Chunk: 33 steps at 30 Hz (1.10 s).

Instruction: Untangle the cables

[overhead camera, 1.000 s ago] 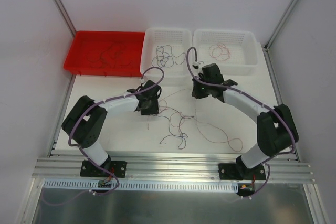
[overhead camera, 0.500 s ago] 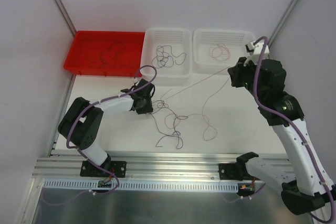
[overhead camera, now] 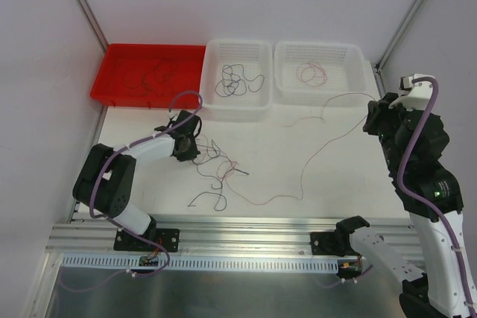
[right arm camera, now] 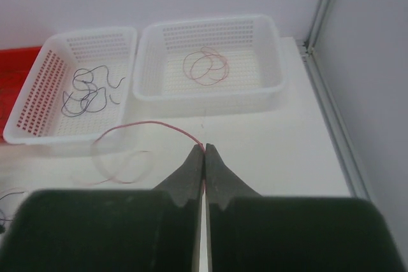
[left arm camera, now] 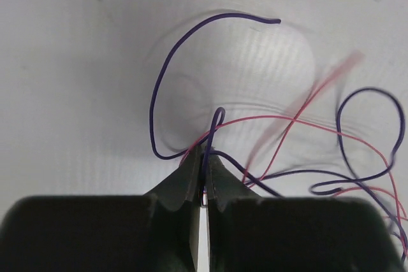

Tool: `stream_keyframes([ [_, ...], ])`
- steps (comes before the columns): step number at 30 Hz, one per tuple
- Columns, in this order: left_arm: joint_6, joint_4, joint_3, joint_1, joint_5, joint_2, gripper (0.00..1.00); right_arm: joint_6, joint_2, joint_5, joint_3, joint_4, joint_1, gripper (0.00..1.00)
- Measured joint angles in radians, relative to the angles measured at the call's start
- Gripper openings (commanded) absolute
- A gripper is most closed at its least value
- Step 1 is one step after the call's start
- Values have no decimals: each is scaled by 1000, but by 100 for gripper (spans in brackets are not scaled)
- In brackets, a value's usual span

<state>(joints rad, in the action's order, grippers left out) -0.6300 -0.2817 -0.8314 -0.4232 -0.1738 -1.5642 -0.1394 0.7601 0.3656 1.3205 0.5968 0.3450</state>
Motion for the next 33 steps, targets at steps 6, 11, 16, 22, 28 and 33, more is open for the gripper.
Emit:
stream_keyframes([
  [6,37,-46,42,114,-51,63,0,-8,-1,115,7,11,-5,1],
  [11,45,-95,59,175,-93,143,0,-8,24,151,6,43,-9,1],
  [16,60,-110,59,174,-80,205,0,36,124,149,-52,90,-13,47],
  [22,110,-153,34,174,-16,235,1,85,297,65,-172,159,-2,68],
  [28,163,-188,-2,174,67,258,1,67,226,-278,-298,61,132,68],
  [33,224,-228,-36,174,113,258,1,33,345,-451,-302,-79,343,68],
])
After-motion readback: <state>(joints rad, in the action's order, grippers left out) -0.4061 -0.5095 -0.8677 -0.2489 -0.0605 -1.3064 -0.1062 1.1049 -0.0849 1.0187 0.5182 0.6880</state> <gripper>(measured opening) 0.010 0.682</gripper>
